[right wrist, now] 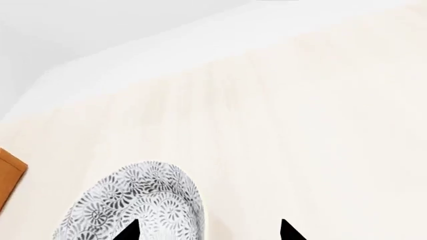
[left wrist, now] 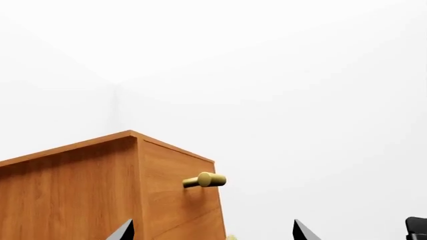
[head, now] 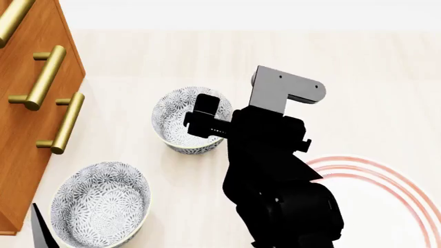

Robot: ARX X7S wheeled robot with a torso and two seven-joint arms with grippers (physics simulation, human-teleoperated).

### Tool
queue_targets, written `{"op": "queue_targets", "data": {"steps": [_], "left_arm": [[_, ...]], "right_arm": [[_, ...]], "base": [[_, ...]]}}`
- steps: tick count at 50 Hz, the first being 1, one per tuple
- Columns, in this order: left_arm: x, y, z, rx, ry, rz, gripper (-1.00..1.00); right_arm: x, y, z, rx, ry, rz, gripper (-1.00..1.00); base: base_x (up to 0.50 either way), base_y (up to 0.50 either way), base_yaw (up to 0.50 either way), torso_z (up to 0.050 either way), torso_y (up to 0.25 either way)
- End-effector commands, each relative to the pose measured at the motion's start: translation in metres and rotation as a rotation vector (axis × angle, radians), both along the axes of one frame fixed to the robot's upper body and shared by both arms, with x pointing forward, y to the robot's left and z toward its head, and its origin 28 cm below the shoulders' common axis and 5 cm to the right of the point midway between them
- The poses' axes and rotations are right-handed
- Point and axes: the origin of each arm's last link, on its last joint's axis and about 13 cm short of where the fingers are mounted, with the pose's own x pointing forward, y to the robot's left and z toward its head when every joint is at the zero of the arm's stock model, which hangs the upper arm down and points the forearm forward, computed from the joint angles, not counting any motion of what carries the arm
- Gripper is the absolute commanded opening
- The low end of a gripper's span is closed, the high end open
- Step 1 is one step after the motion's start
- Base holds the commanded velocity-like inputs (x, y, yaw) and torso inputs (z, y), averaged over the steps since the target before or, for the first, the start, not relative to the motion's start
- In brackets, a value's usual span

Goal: Pick up the bowl and put it in the front on the plate.

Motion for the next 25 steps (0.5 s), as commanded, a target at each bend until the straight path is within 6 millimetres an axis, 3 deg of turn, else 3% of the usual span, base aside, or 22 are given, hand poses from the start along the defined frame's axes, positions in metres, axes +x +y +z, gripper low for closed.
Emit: {"op": "queue_targets", "data": {"steps": [1,25], "left_arm": [[0.0007,0.0002,0.0000,0.006,0.002,0.003,1.00],[0.0012,0.0009,0.0001,0.001,0.009,0.005,1.00]], "right_arm": [[0.0004,0.0030,-0.0081,-0.030,-0.009,0.019,1.00],[-0.0032,0.0114,-0.0145,-0.026,0.014,0.039,1.00]], "base": [[0.00,0.00,0.00,0.000,0.000],[0.00,0.00,0.00,0.000,0.000]]}}
